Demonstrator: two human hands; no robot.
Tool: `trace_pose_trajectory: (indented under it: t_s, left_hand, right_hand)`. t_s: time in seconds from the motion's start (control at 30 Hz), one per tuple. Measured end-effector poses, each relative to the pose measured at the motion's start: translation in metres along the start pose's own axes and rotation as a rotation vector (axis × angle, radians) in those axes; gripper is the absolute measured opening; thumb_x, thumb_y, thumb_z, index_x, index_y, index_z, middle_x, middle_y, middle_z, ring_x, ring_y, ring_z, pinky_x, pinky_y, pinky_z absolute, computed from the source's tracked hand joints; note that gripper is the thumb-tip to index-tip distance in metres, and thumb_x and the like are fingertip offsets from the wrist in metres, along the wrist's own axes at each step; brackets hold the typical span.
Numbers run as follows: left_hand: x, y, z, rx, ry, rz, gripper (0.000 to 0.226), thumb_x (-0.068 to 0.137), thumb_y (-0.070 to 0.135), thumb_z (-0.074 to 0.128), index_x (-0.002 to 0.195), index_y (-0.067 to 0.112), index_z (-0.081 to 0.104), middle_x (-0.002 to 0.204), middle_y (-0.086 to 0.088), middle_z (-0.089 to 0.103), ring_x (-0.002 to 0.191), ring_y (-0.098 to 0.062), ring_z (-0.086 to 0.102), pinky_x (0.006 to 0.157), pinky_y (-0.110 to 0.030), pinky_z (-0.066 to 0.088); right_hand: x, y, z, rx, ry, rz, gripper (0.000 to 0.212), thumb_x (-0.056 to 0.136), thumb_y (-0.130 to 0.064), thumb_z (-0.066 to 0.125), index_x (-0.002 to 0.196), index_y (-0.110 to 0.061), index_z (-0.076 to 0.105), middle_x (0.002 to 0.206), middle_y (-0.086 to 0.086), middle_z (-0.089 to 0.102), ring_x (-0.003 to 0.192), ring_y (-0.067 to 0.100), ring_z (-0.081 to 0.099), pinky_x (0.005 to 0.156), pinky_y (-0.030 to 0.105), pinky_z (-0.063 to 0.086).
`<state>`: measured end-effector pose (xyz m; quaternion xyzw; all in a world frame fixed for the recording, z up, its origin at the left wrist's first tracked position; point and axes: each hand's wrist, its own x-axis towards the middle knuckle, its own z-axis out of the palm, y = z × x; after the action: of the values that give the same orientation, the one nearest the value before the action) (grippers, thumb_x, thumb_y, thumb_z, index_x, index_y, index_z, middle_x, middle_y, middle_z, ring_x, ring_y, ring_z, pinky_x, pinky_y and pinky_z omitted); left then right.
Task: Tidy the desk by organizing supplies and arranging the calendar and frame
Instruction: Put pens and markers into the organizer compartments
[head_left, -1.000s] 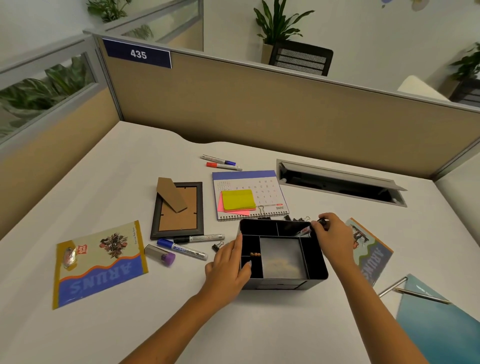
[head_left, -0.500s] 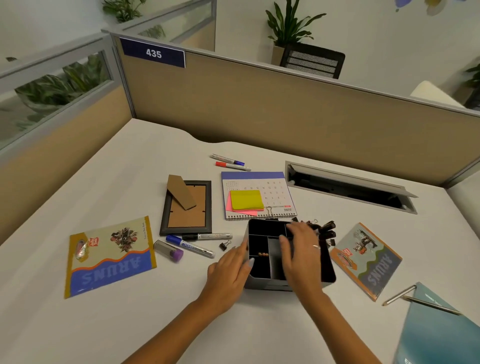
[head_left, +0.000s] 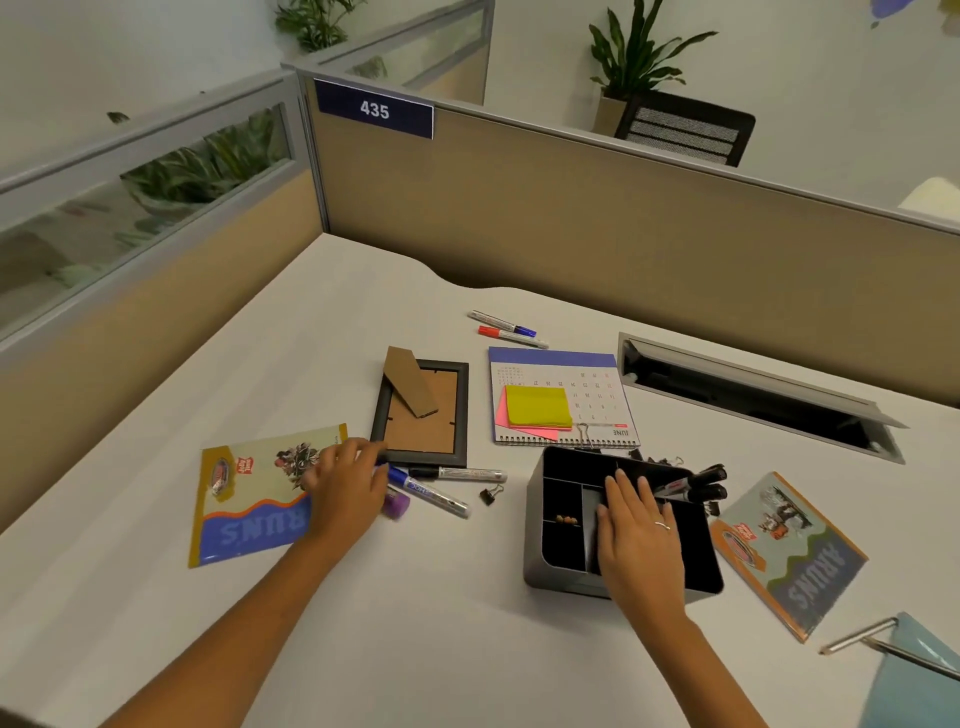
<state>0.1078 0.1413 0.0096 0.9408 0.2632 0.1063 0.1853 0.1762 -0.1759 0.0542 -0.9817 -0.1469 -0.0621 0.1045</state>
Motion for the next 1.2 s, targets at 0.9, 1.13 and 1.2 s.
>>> trace_pose_trajectory:
  t_s: [0.9, 1.13, 1.2]
  left_hand:
    - [-0.071, 0.100, -0.030, -0.708, -0.361, 0.326, 0.022, 0.096, 0.033, 0.043, 0.115, 0.025, 0.052, 0.098, 0.021, 0.050, 0.084, 0.005, 0.053, 0.067, -0.011, 0.041]
    - [-0.103, 0.140, -0.027, -0.671, -0.411, 0.473, 0.036, 0.094, 0.044, 0.037, 0.124, 0.026, 0.049, 0.108, 0.017, 0.049, 0.099, 0.002, 0.052, 0.085, -0.012, 0.045]
    - [-0.107, 0.144, -0.024, -0.637, -0.371, 0.474, 0.038, 0.094, 0.045, 0.039, 0.127, 0.027, 0.047, 0.113, 0.014, 0.051, 0.105, 0.001, 0.047, 0.090, -0.019, 0.044]
  right_hand:
    - [-0.027, -0.017, -0.035, 0.807, 0.199, 0.057, 0.027, 0.091, -0.015, 0.056, 0.117, -0.021, 0.060, 0.108, -0.005, 0.066, 0.098, 0.009, 0.063, 0.079, 0.021, 0.054]
    - [-0.060, -0.036, -0.048, 1.186, -0.014, 0.112, 0.037, 0.080, -0.029, 0.067, 0.117, -0.024, 0.061, 0.100, -0.003, 0.071, 0.090, 0.019, 0.069, 0.071, 0.038, 0.059]
    - [-0.063, -0.034, -0.051, 1.172, 0.047, 0.116, 0.034, 0.080, -0.023, 0.067, 0.114, -0.021, 0.063, 0.097, -0.002, 0.071, 0.089, 0.019, 0.068, 0.072, 0.036, 0.060]
